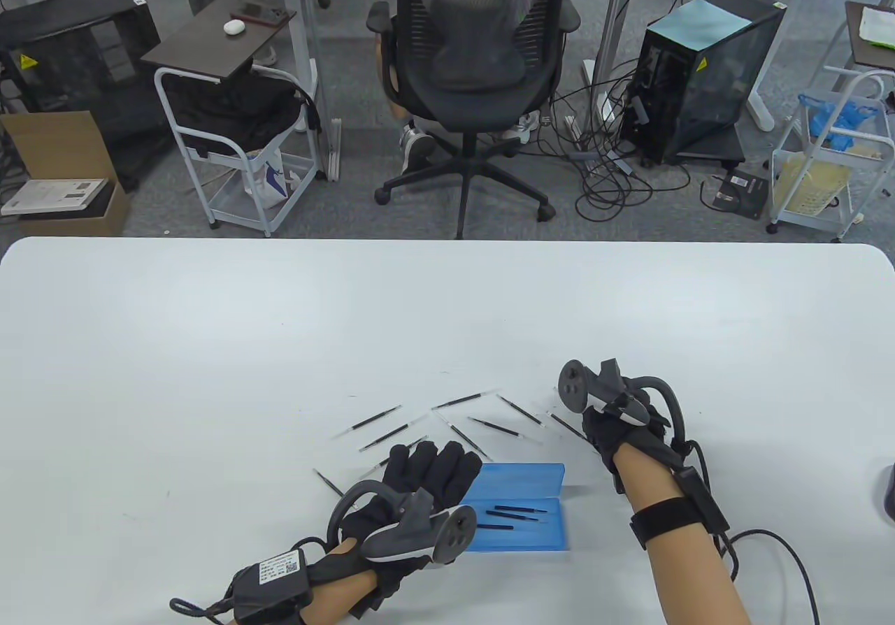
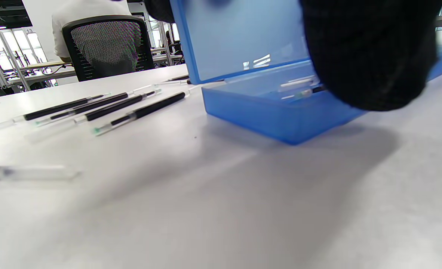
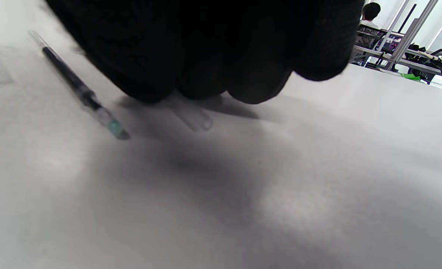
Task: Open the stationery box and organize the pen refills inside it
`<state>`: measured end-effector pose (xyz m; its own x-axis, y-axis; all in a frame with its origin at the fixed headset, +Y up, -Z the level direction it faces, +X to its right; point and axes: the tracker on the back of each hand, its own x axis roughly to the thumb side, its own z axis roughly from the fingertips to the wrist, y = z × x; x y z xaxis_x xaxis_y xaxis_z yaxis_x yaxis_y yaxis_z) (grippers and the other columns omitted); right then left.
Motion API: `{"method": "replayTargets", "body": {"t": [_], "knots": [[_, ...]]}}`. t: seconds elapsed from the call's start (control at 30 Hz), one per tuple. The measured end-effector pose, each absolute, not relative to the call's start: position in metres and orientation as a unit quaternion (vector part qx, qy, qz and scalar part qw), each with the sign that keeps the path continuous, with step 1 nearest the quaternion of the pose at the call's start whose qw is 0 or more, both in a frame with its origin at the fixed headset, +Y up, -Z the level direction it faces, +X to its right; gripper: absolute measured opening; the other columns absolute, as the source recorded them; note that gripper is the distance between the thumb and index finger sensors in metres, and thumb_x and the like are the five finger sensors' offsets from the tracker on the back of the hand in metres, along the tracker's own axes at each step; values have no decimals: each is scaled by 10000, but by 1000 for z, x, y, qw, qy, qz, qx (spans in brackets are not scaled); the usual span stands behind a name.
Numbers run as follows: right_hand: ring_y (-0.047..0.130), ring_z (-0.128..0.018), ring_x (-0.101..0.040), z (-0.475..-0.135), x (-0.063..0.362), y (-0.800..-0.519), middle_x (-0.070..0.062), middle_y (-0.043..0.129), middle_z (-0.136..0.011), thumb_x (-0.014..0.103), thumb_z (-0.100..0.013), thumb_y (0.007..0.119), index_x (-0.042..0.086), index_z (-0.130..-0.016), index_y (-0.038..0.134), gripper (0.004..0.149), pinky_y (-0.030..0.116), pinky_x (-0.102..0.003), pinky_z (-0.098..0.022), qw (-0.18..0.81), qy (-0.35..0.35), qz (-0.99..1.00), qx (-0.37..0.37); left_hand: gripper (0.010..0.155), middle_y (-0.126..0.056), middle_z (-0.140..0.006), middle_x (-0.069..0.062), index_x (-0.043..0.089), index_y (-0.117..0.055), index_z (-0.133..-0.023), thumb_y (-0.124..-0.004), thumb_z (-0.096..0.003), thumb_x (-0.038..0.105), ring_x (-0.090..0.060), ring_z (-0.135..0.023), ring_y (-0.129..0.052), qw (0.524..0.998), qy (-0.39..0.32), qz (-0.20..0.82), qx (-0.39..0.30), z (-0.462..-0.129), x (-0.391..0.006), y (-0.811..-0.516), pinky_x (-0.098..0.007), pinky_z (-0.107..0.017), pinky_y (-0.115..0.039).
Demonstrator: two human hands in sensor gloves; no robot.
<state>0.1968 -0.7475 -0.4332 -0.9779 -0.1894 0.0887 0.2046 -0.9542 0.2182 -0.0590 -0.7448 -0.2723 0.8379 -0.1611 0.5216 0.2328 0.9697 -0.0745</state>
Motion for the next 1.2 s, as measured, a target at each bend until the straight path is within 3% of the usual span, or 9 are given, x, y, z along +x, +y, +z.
{"method": "replayTargets", "body": {"t": [0.73, 0.93, 1.2], "knots": [[1023, -621, -353, -431, 192, -754, -61, 1017, -688, 313, -395, 952, 109, -922, 755, 599, 852, -538, -512, 131, -70, -988, -37, 1191, -68, -1288, -67, 261, 36, -1130, -814, -380, 624, -422, -1211, -298, 956, -265, -103, -68, -272, -59, -745, -678, -868, -320], [1010, -637, -350, -413, 197, -724, -64, 1001, -703, 309, -409, 942, 104, -929, 742, 594, 848, -538, -518, 79, -17, -994, -75, 1193, -65, -1288, -65, 259, 36, -1131, -815, -378, 625, -422, -1212, -296, 957, -265, -102, -67, -273, -58, -745, -679, -868, -318], [1000, -649, -348, -337, 184, -664, -65, 991, -716, 310, -415, 937, 103, -940, 733, 600, 845, -534, -524, 21, 73, -977, -199, 1194, -65, -1288, -66, 260, 37, -1131, -815, -378, 625, -422, -1212, -295, 957, -264, -101, -68, -273, -58, -745, -679, -868, -318]]}}
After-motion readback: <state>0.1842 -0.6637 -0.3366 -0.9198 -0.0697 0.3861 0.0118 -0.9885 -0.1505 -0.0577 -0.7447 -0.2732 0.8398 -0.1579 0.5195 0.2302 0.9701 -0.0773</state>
